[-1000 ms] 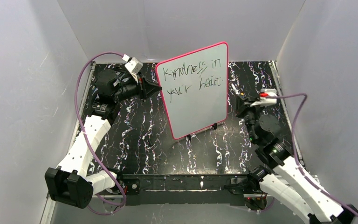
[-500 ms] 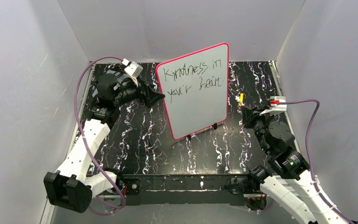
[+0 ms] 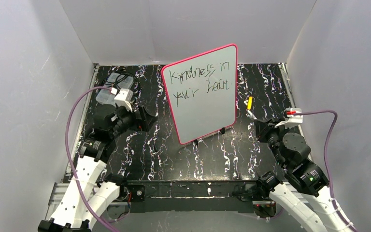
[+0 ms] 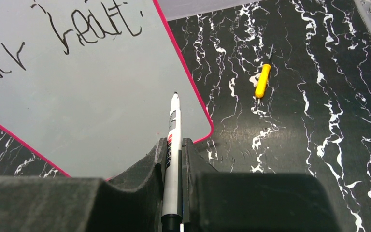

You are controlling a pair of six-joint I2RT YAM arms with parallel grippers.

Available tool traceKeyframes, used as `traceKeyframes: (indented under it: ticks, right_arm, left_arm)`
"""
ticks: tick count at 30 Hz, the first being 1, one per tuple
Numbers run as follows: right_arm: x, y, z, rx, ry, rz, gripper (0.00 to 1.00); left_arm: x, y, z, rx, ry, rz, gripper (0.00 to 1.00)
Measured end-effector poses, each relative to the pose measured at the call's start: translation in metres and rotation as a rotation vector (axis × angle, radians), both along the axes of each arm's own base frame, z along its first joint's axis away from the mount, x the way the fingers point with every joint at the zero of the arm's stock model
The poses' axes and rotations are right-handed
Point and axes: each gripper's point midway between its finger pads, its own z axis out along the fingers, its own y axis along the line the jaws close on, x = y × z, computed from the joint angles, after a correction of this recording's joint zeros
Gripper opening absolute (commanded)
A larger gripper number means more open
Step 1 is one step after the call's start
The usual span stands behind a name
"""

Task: Write a sentence on the whiteboard
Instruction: Write a sentence on the whiteboard, then close the whiteboard marker at the center of the board.

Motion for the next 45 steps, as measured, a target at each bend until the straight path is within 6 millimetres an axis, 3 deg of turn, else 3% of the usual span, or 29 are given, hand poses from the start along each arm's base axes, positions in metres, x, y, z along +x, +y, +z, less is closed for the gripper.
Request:
traceKeyframes:
  ticks: [7,11,15,23,28,35,45]
  right_arm:
    - [0.000,0.000,-0.015,-0.005,0.063,-0.011,0.05]
    - [0.005,0.004,-0.027,-0.036,0.117,-0.016,0.04]
    - [0.006,0.005,-0.037,-0.058,0.158,-0.018,0.05]
    - [0.006,0.006,-0.037,-0.052,0.156,-0.019,0.05]
    - [0.006,0.006,-0.037,-0.052,0.156,-0.018,0.06]
    - [0.006,0.007,-0.037,-0.049,0.157,-0.012,0.06]
    - [0.006,0.007,-0.036,-0.048,0.157,-0.012,0.06]
  left_arm:
    - [-0.018,0.033,-0.100,0.056,0.396,0.262,0.75]
    - [-0.035,0.035,-0.156,0.118,0.609,0.324,0.70]
    - [-0.054,0.035,-0.195,0.156,0.763,0.363,0.64]
    - [-0.057,0.015,-0.228,0.181,0.866,0.395,0.52]
    - [-0.049,0.018,-0.243,0.210,0.882,0.461,0.47]
    - [-0.033,0.017,-0.247,0.217,0.858,0.496,0.35]
    - [-0.027,0.013,-0.249,0.239,0.834,0.491,0.31]
